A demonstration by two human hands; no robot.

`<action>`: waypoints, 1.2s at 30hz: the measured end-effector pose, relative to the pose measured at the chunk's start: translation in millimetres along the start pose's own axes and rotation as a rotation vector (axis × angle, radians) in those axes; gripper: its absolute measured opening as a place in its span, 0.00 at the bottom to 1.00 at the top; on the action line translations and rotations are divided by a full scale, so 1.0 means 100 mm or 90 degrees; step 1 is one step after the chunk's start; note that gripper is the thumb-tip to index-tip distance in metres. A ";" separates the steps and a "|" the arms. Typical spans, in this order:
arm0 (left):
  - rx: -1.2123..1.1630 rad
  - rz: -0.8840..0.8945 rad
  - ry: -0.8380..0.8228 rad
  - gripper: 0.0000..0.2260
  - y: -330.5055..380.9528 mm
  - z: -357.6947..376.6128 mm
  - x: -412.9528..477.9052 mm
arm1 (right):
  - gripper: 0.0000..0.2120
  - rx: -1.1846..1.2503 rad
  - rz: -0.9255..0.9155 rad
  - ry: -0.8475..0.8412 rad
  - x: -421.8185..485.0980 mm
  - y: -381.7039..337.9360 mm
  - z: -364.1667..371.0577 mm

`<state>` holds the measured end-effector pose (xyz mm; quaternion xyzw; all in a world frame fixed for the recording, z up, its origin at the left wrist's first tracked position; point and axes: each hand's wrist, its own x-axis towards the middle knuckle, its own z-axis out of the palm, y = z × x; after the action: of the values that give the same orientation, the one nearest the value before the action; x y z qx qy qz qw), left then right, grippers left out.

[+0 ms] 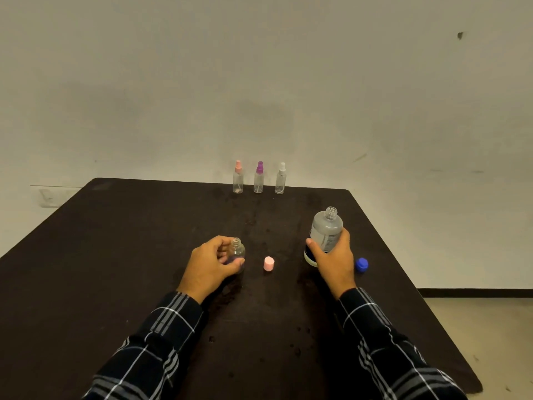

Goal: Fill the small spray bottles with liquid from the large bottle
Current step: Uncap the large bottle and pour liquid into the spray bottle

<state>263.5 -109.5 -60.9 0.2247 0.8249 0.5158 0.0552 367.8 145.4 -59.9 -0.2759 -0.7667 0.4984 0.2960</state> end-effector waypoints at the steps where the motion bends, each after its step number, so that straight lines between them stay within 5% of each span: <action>1: 0.000 -0.001 0.000 0.21 -0.01 0.00 0.01 | 0.36 -0.003 -0.002 0.002 -0.03 -0.01 0.01; 36: -0.002 0.020 -0.041 0.20 0.02 0.20 0.76 | 0.35 -0.133 -0.095 -0.126 0.44 -0.21 0.23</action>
<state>203.3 -59.6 -58.0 0.2539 0.8183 0.5104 0.0741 318.6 156.0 -40.3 -0.1969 -0.8582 0.4174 0.2247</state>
